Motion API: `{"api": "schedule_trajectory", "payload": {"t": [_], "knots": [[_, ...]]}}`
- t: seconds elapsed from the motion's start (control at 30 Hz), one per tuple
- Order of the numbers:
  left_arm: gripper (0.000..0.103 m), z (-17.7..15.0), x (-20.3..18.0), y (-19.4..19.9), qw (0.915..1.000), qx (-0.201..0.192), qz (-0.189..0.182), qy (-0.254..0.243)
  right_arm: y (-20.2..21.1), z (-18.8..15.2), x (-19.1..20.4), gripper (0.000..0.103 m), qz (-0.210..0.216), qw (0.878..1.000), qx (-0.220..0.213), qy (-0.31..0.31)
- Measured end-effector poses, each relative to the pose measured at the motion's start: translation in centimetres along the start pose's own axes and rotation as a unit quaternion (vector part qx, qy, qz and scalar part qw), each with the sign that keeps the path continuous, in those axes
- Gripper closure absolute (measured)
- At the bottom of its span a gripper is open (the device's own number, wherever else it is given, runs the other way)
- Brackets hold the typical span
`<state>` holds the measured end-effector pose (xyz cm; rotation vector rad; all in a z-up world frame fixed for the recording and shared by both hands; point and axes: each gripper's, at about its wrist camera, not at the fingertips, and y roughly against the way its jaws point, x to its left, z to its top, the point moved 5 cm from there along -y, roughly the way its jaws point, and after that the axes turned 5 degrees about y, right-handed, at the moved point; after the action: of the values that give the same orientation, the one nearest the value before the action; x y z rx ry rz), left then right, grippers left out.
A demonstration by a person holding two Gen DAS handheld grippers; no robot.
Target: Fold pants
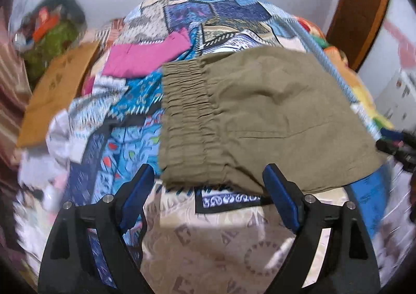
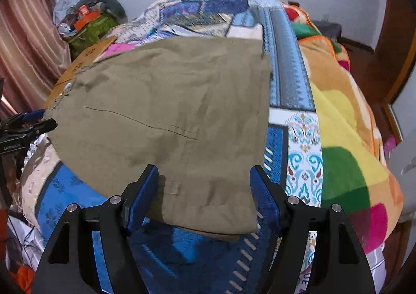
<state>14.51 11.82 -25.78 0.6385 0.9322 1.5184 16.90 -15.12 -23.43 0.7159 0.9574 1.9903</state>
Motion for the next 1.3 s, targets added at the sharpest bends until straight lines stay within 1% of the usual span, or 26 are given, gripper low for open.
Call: {"api": "schedule_trajectory", "payload": {"t": [0.1,0.2,0.3,0.4,0.43,0.57,0.6,0.67,0.73,0.8,0.87,0.93,1.0,1.07,1.1,1.13,1.17,1.2,1.23,1.3], "knots": [[0.016,-0.1,1.5,0.6,0.9973,0.012,-0.043,0.059,0.7,1.2,1.2,0.034,0.008,1.0,-0.02,0.012],[0.016,-0.5,1.7,0.8,0.9931,0.022,-0.072,0.09,1.0,3.0,2.7,0.034,0.012,0.999,-0.042,0.032],[0.016,-1.3,1.1,0.6,0.9891,0.035,-0.097,0.105,0.7,4.9,4.5,0.034,0.026,0.997,-0.061,0.047],[0.016,-2.0,0.1,0.0,0.9853,0.051,-0.124,0.106,-0.1,6.4,6.4,0.034,0.041,0.995,-0.07,0.061],[0.016,-2.1,0.0,-0.2,0.9847,0.054,-0.127,0.106,-0.5,6.8,7.0,0.034,0.044,0.994,-0.071,0.066],[0.016,-2.0,-0.1,-1.3,0.9806,0.064,-0.138,0.123,-2.8,7.7,9.0,0.034,0.052,0.993,-0.062,0.086],[0.015,-1.7,-0.1,-1.6,0.9763,0.068,-0.157,0.133,-3.4,7.7,9.3,0.034,0.052,0.993,-0.056,0.089],[0.01,-1.2,-0.1,-1.8,0.9676,0.069,-0.196,0.144,-4.5,7.6,9.5,0.034,0.05,0.994,-0.042,0.091],[0.006,-0.5,0.2,-2.3,0.96,0.071,-0.218,0.16,-5.9,7.1,9.6,0.034,0.056,0.994,-0.017,0.092],[0.003,0.3,0.5,-3.1,0.953,0.079,-0.231,0.179,-6.8,6.3,9.5,0.033,0.071,0.993,0.005,0.089],[0.003,0.9,0.6,-3.6,0.951,0.078,-0.234,0.186,-6.6,6.0,9.6,0.033,0.072,0.993,-0.003,0.098],[0.003,1.6,0.8,-4.2,0.95,0.08,-0.231,0.194,-6.3,5.9,9.5,0.033,0.077,0.992,0.0,0.101],[0.004,2.3,0.9,-4.6,0.9505,0.08,-0.226,0.198,-6.2,5.8,9.4,0.033,0.08,0.992,0.0,0.102],[0.009,2.9,1.1,-4.9,0.9513,0.075,-0.216,0.207,-6.1,5.7,9.4,0.033,0.081,0.991,-0.002,0.105],[0.018,3.0,1.3,-5.0,0.9528,0.073,-0.209,0.208,-6.1,5.6,9.4,0.033,0.083,0.991,-0.002,0.104],[0.027,3.1,1.4,-5.0,0.957,0.069,-0.191,0.207,-6.1,5.6,9.4,0.033,0.084,0.991,-0.003,0.103],[0.033,3.1,1.6,-5.1,0.9596,0.066,-0.181,0.205,-6.1,5.7,9.4,0.033,0.085,0.991,-0.003,0.101],[0.044,3.1,1.7,-5.0,0.9634,0.062,-0.165,0.202,-6.2,5.8,9.6,0.033,0.086,0.991,-0.004,0.1],[0.05,3.1,1.9,-4.9,0.9668,0.059,-0.152,0.197,-6.2,5.8,9.6,0.033,0.086,0.991,-0.004,0.099],[0.055,2.9,2.1,-4.6,0.971,0.051,-0.138,0.188,-6.0,5.8,9.5,0.033,0.084,0.992,-0.005,0.095]]}}
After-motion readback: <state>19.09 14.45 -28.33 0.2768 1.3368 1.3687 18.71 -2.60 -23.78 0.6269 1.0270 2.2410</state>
